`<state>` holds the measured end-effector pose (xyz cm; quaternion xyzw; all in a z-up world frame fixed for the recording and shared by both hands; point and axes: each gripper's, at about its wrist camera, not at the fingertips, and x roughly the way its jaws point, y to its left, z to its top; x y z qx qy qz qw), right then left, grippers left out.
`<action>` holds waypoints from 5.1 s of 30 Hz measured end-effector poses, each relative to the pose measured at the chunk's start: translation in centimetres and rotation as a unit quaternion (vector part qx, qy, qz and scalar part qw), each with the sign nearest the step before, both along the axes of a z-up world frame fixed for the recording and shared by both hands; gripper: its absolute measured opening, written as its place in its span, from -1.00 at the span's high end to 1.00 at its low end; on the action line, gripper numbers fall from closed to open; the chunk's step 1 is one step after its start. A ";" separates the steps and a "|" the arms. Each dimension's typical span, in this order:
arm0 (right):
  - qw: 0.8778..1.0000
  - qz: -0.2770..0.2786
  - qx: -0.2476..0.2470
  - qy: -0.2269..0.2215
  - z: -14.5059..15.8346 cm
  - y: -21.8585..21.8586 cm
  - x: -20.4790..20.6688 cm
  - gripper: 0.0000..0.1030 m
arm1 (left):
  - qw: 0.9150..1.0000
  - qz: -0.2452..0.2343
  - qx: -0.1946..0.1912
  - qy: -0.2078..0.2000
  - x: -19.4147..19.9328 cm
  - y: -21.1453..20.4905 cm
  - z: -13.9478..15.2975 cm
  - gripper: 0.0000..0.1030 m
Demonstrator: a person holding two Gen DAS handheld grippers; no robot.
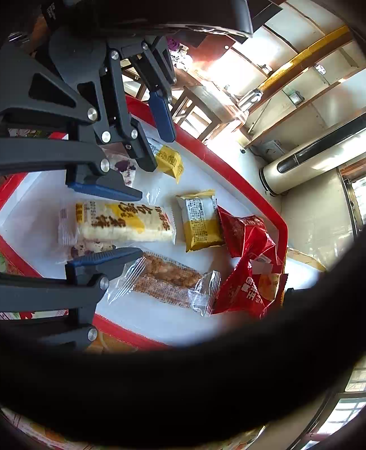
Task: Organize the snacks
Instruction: 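Lower both snacks into the tray and open both tools, then withdraw both open tools from the tray back over the table, then grasp the green peanut bag with the right tool while the left grasps the twisted-dough bag, then carry the green peanut bag and twisted-dough bag over to the tray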
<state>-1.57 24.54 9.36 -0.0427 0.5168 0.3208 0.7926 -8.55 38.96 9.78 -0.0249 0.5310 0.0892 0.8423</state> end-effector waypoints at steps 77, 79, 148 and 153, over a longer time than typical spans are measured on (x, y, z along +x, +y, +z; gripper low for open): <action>0.946 -0.294 -0.136 -0.028 -3.8 -50.3 7.2 0.10 | 0.974 -0.187 -0.020 0.126 25.0 -31.2 -6.2 -0.01; 0.944 -0.289 -0.154 -0.031 -4.0 -50.3 7.3 0.01 | 0.974 -0.188 -0.019 0.127 25.5 -31.7 -6.3 -0.04; 0.986 -0.148 0.033 0.070 -1.9 -23.6 -8.9 0.39 | 0.968 -0.224 -0.104 0.045 -6.4 -18.9 -0.7 0.34; 0.989 -0.124 0.045 0.060 -0.4 -21.3 -8.4 0.39 | 0.970 -0.213 -0.116 0.026 -6.9 -17.2 1.0 0.34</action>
